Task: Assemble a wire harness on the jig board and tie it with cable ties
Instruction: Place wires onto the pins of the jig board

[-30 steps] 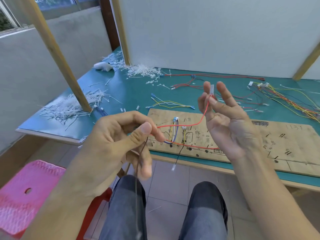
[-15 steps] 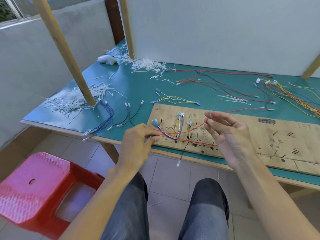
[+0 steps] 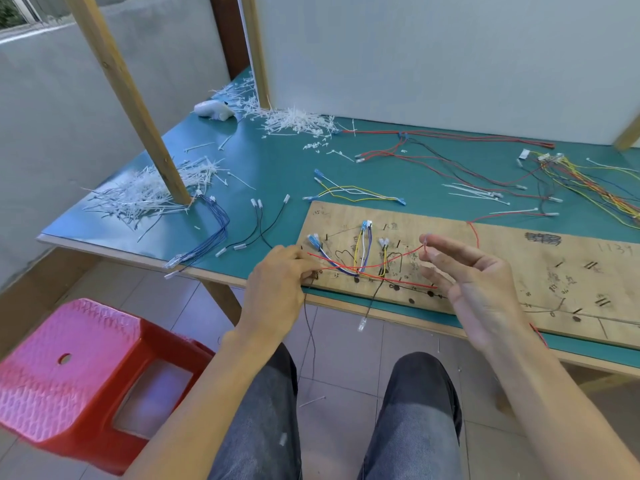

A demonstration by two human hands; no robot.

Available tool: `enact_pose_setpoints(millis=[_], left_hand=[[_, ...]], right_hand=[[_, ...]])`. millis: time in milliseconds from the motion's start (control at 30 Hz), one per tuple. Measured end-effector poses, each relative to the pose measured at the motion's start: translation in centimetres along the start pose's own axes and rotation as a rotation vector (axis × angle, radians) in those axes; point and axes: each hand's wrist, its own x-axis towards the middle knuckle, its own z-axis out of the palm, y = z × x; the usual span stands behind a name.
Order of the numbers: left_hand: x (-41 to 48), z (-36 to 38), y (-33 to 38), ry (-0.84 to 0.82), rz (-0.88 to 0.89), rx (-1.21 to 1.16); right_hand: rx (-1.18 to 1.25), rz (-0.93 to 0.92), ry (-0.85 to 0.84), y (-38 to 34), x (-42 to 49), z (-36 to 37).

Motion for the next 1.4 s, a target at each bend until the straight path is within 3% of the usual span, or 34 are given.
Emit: enact_pose_setpoints(millis=[233, 500, 733, 1067, 1400], left_hand=[[-0.1, -0.3, 0.4, -0.036, 0.006, 0.039], [-1.3, -0.7, 0.8, -0.13, 0.246, 0.249], [-1.5, -1.1, 2.1, -0.242, 0.243, 0.414], [-0.5, 0.4, 5.3, -0.293, 0.422, 0.389], [-0.5, 1.3, 5.6, -0.326, 0.481, 0.441]], right_hand=[[-0.064, -0.031, 0.021, 0.2, -0.6, 0.0], [-0.04, 0.005, 0.041, -0.9, -1.2, -0.6], [-0.113, 0.032, 0.113, -1.0, -0.9, 0.1], [-0.304, 0.062, 0.217, -1.5, 0.9, 0.8], [-0.322, 0.106, 0.253, -1.4, 2.0, 1.8]])
